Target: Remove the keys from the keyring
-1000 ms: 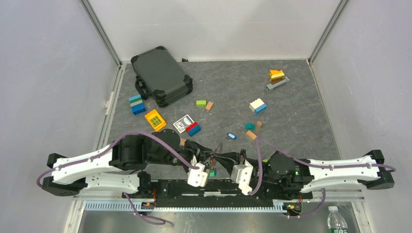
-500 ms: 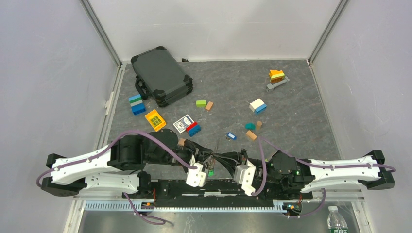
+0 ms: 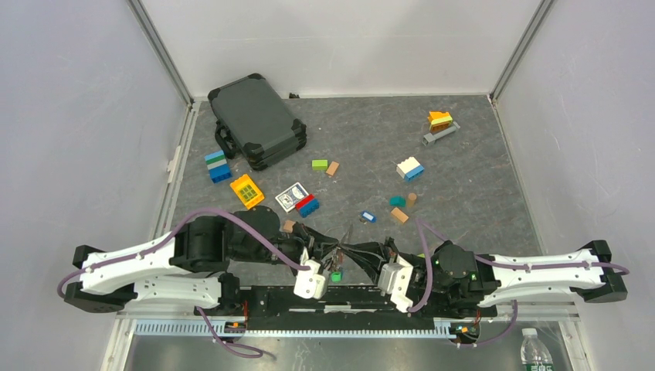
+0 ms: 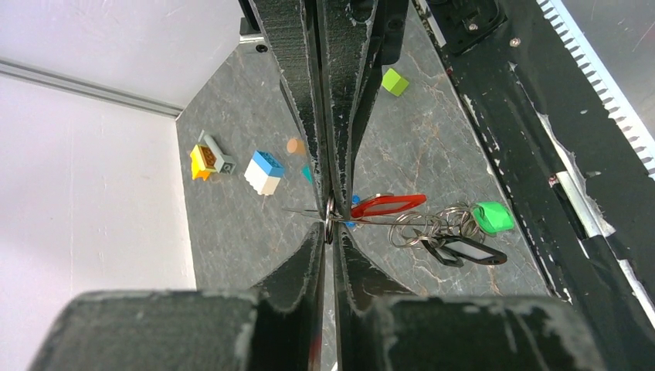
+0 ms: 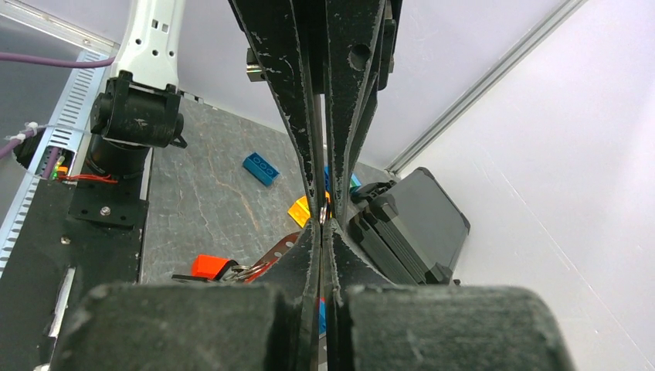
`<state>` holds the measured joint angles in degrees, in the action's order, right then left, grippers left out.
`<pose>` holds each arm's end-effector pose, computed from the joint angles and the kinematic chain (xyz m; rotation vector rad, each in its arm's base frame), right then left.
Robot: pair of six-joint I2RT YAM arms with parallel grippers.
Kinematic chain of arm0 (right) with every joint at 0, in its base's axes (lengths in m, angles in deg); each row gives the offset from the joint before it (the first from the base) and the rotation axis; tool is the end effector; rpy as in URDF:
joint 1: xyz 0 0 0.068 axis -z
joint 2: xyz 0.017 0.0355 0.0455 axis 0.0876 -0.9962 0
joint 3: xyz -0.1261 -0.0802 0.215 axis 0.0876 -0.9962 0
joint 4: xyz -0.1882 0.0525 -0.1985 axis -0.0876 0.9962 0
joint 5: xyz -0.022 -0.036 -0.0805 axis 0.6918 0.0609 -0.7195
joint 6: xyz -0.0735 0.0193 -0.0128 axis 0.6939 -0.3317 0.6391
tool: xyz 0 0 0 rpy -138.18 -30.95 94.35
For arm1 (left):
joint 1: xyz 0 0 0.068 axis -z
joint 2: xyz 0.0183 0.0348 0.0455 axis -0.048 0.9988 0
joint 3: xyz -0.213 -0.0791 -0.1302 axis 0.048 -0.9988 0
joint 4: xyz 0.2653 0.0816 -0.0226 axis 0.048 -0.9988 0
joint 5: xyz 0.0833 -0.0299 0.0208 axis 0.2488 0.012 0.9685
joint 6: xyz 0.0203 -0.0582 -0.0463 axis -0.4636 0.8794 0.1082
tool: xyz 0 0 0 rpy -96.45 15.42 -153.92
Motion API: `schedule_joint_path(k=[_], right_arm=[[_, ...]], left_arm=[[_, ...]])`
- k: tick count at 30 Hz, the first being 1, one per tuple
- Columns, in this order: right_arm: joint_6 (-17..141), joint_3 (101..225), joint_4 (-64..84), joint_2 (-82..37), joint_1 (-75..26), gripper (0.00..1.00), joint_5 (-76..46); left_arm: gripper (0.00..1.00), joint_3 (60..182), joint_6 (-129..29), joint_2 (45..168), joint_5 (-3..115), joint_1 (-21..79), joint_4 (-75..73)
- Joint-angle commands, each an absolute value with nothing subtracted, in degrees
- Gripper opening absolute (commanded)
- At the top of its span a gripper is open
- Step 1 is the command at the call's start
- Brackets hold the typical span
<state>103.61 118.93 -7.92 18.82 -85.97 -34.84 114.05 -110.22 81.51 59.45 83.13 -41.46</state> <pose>0.0095 0.2303 0.3214 -1.1923 0.8054 0.6652 0.0323 -0.2238 0.3788 1.8322 0.8099 -0.4393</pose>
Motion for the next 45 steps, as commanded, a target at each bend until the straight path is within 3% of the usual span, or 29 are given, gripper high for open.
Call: schedule_joint_path(k=[1,16,23,33,36,39,45], right_arm=[[103.63,117.97,-14.17,19.98,-86.03,0.0,-32.94],[103.9,116.93,-16.61,20.09,-86.03,0.0,-32.2],[104.21,116.63,-17.14,20.52,-86.05,0.0,-32.04],[103.16,116.21,-17.36,21.29,-86.04,0.03,-34.64],[102.71,116.49,-16.6,21.17,-86.03,0.11,-34.69],[101.75,116.71,-14.79,22.56,-86.03,0.32,-34.97],[99.34,112.91,-16.8,27.59,-86.03,0.38,-36.75]], left_arm=[[0.14,113.49,-108.81,80.04,59.2,83.25,-36.43],[0.17,113.35,-108.48,79.85,57.13,83.26,-36.1],[0.02,113.31,-108.52,79.97,56.95,83.26,-36.07],[0.02,113.82,-108.84,80.46,57.48,83.23,-36.96],[0.02,113.92,-108.75,80.67,58.92,83.23,-36.81],[0.02,113.88,-108.6,80.33,61.03,83.26,-36.45],[0.02,113.61,-108.19,79.29,63.72,83.2,-35.92]])
